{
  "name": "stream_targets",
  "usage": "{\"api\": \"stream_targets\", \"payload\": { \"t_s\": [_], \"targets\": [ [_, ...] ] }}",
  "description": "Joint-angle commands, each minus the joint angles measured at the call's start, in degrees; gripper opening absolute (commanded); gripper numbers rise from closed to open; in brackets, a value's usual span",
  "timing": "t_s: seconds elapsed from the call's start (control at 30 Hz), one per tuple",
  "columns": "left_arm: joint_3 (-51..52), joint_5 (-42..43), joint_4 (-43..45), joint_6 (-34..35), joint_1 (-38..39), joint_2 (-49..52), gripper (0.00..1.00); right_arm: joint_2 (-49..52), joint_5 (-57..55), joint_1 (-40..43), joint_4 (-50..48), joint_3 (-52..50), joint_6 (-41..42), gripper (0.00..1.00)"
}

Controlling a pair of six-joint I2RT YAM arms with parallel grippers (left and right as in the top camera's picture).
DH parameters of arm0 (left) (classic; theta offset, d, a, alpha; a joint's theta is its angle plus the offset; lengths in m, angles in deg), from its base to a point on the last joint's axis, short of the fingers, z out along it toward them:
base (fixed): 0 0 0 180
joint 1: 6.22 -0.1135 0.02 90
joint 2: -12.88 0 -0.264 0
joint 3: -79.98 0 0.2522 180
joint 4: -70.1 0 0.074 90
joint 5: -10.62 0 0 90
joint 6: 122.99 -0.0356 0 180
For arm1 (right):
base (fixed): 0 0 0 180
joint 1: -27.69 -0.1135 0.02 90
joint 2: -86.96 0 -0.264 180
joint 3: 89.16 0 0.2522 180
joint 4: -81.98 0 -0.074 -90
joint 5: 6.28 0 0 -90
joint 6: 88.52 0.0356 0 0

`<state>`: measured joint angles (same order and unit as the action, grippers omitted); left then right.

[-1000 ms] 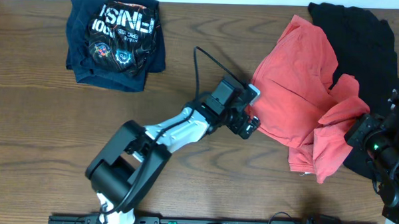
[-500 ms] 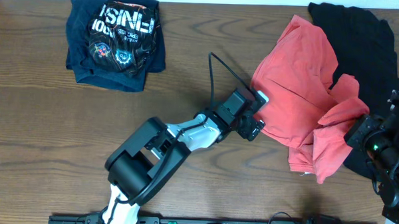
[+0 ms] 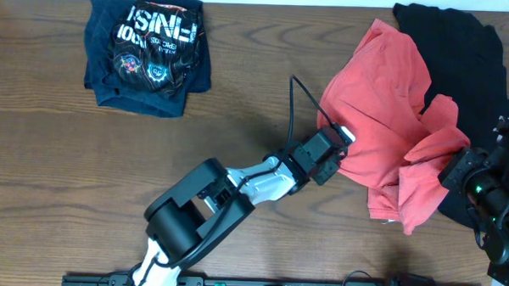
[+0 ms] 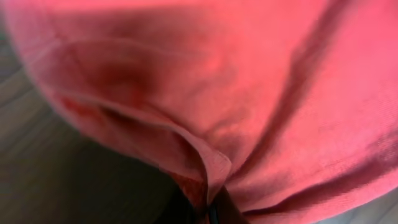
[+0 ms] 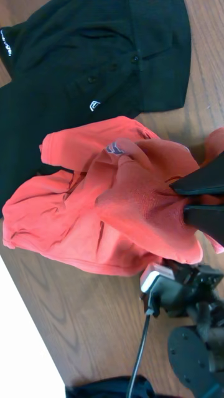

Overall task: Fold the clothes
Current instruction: 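Reach the left gripper to the coral shirt's hem and grasp it, then pull the shirt left with the left gripper, stretching it flat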

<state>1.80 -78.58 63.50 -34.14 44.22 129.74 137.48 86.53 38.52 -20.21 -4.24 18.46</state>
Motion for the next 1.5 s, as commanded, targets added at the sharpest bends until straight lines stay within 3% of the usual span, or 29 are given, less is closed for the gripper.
{"api": "stream_targets", "payload": {
  "t_s": [0.0, 0.2, 0.33, 0.57, 0.73, 1.03, 1.47],
  "targets": [
    [0.90, -4.98, -4.94, 2.27, -3.54, -3.82, 0.06, -0.26, 0.26, 0.79, -0.17, 0.35, -0.31, 0.01],
    [0.87, -4.96, -16.96, 5.95, -11.45, -19.39, 0.06, -0.26, 1.14, 0.79, -2.64, 0.35, -0.33, 0.01],
    [0.68, -4.94, -22.45, 6.23, -17.55, -33.62, 0.06, -0.26, 5.14, 0.79, -9.68, 0.35, -3.28, 0.01],
    [0.04, -4.92, -23.82, 8.98, -26.58, -57.57, 0.06, -0.26, 6.03, 0.79, -18.18, 0.52, -5.09, 0.01],
    [-0.98, -4.94, -23.87, 8.94, -29.70, -68.87, 0.06, -0.26, 6.03, 0.79, -18.10, 3.06, -7.50, 0.01],
    [-7.96, -5.57, -30.21, 8.79, -30.01, -75.84, 0.06, -0.26, 1.51, 0.81, -4.94, 16.87, -13.29, 0.01],
    [-30.60, -11.17, -47.98, 5.44, -30.01, -75.78, 0.06, -0.26, -3.19, 0.79, 13.20, 42.53, -14.51, 0.01]
  ]
}}
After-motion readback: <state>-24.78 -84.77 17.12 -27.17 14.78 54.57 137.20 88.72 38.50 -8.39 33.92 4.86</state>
